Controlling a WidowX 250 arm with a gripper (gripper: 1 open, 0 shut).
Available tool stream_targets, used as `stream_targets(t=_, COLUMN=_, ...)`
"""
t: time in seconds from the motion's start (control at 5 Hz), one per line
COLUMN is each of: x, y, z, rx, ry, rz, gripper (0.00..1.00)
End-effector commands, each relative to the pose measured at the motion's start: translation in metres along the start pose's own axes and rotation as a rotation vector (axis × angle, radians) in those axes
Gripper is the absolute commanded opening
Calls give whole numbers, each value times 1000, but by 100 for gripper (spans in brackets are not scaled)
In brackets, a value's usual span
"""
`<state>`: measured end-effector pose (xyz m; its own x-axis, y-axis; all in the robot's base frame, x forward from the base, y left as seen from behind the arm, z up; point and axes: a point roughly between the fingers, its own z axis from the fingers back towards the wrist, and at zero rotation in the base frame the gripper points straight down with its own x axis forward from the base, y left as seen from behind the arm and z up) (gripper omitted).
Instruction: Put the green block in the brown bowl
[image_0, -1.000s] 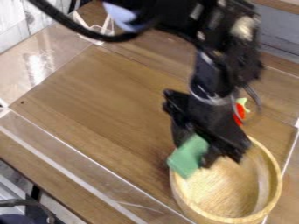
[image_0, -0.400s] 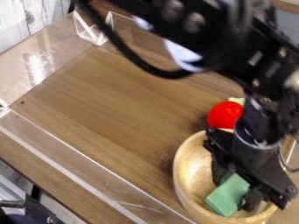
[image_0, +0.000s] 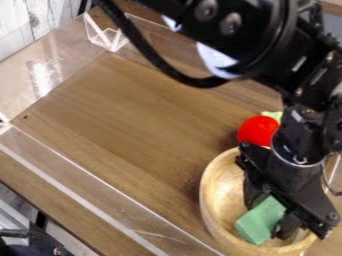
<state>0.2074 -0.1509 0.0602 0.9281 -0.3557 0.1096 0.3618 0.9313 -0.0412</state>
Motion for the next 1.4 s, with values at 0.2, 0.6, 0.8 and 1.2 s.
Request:
stream_targets(t=0.2, x=-4, y=3, z=17, rx=-11, ry=-51, rz=-26, gripper=0)
stream_targets(t=0.6, x=-6, y=18, z=15, rx=2, ry=-52, rz=78, gripper=100)
stream_targets(t=0.8, x=-6, y=25, z=9, rx=7, ry=-51, rz=138, gripper=100)
stream_targets(t=1.2, x=-4, y=32, z=-2, rx=17, ry=-38, rz=150, gripper=100)
